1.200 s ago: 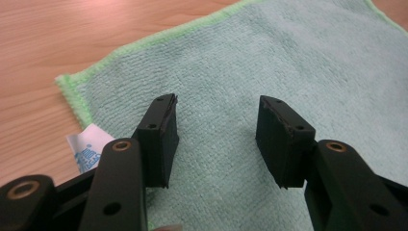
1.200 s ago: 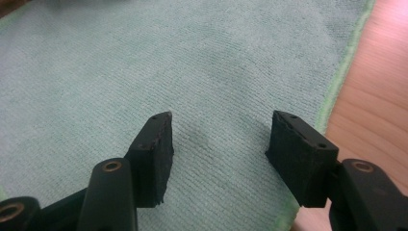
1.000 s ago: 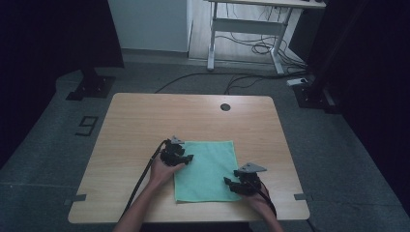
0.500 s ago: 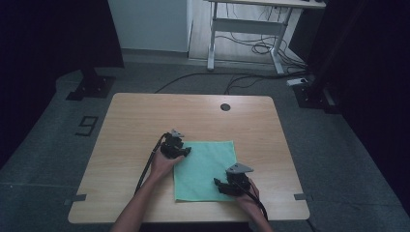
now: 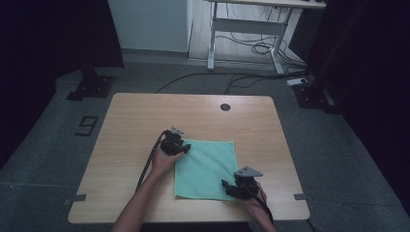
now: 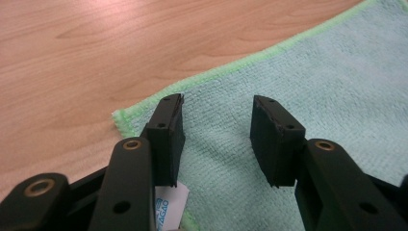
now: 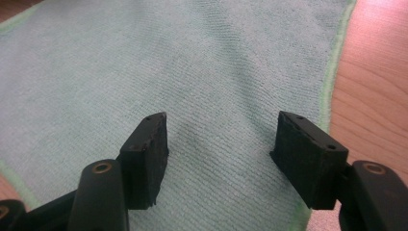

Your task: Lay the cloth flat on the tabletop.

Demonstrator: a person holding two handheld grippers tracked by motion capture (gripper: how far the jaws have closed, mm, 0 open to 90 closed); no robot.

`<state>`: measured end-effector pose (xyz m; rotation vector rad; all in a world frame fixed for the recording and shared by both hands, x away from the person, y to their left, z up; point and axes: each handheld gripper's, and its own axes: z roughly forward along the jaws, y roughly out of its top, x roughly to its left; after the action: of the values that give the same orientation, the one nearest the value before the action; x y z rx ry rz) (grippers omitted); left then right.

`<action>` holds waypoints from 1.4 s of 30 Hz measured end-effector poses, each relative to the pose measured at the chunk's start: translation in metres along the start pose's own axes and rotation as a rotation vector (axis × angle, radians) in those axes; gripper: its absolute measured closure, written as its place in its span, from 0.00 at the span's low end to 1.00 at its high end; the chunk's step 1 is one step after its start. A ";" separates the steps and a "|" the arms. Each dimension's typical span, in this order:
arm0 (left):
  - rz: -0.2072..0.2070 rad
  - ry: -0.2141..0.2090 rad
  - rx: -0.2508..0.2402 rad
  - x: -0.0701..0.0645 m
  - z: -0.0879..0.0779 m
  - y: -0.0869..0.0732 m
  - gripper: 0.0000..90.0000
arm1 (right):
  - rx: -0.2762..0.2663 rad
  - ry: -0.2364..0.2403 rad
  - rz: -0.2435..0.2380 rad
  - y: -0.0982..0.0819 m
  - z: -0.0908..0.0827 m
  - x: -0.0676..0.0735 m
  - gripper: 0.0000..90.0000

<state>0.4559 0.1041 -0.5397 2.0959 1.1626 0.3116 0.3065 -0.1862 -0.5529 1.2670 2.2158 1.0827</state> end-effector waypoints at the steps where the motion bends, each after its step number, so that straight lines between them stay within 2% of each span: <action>1: 0.000 0.000 0.000 0.000 0.000 0.000 0.61 | 0.000 0.000 0.000 0.000 0.000 0.000 0.41; 4: 0.004 0.005 -0.008 0.000 0.002 0.001 0.61 | -0.001 0.001 0.007 0.000 -0.001 -0.003 0.41; 8: -0.007 0.007 0.012 -0.002 -0.001 0.003 0.57 | -0.004 0.008 0.014 -0.001 -0.002 -0.006 0.40; 9: 0.000 0.003 -0.028 -0.005 -0.013 0.003 0.56 | -0.016 0.002 0.014 0.001 -0.003 -0.005 0.40; 10: 0.000 0.003 -0.028 -0.005 -0.013 0.003 0.56 | -0.016 0.002 0.014 0.001 -0.003 -0.005 0.40; 11: 0.013 -0.012 -0.052 -0.008 -0.025 0.001 0.56 | -0.048 0.015 0.017 0.007 -0.008 -0.003 0.40; 12: 0.013 -0.012 -0.052 -0.008 -0.025 0.001 0.56 | -0.048 0.015 0.017 0.007 -0.008 -0.003 0.40; 13: 0.043 -0.028 -0.051 -0.014 -0.036 -0.001 0.56 | -0.072 0.030 0.012 0.014 -0.010 0.003 0.40; 14: 0.043 -0.028 -0.051 -0.014 -0.036 -0.001 0.56 | -0.072 0.030 0.012 0.014 -0.010 0.003 0.40; 15: 0.065 -0.033 -0.040 -0.019 -0.043 -0.005 0.55 | -0.083 0.053 -0.008 0.022 -0.010 0.011 0.40; 17: 0.074 -0.042 -0.030 -0.023 -0.046 -0.009 0.55 | -0.083 0.059 -0.021 0.024 -0.008 0.015 0.40; 18: 0.080 -0.045 -0.028 -0.024 -0.048 -0.011 0.54 | -0.065 0.071 -0.057 0.032 -0.001 0.023 0.37; 19: 0.086 -0.062 -0.021 -0.027 -0.051 -0.018 0.54 | -0.056 0.072 -0.062 0.034 0.002 0.024 0.37; 22: 0.089 -0.081 -0.021 -0.030 -0.054 -0.026 0.53 | -0.035 0.075 -0.031 0.045 0.018 0.014 0.37; 23: 0.091 -0.095 -0.020 -0.034 -0.057 -0.035 0.53 | -0.029 0.058 -0.027 0.050 0.025 0.008 0.38; 25: 0.102 -0.106 -0.022 -0.038 -0.060 -0.045 0.53 | -0.017 0.039 -0.021 0.056 0.035 -0.001 0.38; 26: 0.102 -0.106 -0.022 -0.038 -0.060 -0.045 0.52 | -0.017 0.039 -0.021 0.056 0.035 -0.001 0.38; 27: 0.127 -0.092 0.001 -0.042 -0.058 -0.052 0.51 | -0.008 0.029 -0.012 0.062 0.045 -0.010 0.38; 28: 0.127 -0.092 0.001 -0.042 -0.058 -0.052 0.51 | -0.008 0.029 -0.012 0.062 0.045 -0.010 0.38; 29: 0.141 -0.080 0.013 -0.044 -0.053 -0.055 0.51 | 0.004 0.016 -0.013 0.067 0.053 -0.016 0.38; 31: 0.144 -0.078 0.021 -0.044 -0.051 -0.056 0.51 | 0.007 0.014 -0.015 0.069 0.055 -0.018 0.38; 32: 0.154 -0.070 0.031 -0.044 -0.047 -0.057 0.51 | 0.011 0.016 -0.001 0.070 0.062 -0.022 0.39; 36: 0.145 -0.082 0.031 -0.041 -0.048 -0.057 0.51 | 0.051 -0.002 0.002 0.070 0.072 -0.030 0.39; 38: 0.145 -0.082 0.034 -0.041 -0.048 -0.057 0.51 | 0.046 -0.004 -0.002 0.070 0.073 -0.031 0.39; 39: 0.139 -0.082 0.034 -0.040 -0.049 -0.057 0.51 | 0.049 -0.024 -0.021 0.070 0.074 -0.031 0.39; 42: 0.134 -0.082 0.032 -0.040 -0.049 -0.058 0.51 | 0.047 -0.042 -0.023 0.069 0.075 -0.033 0.38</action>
<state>0.3708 0.1140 -0.5390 2.1984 0.9883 0.2673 0.4107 -0.1607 -0.5491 1.2683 2.2319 0.9916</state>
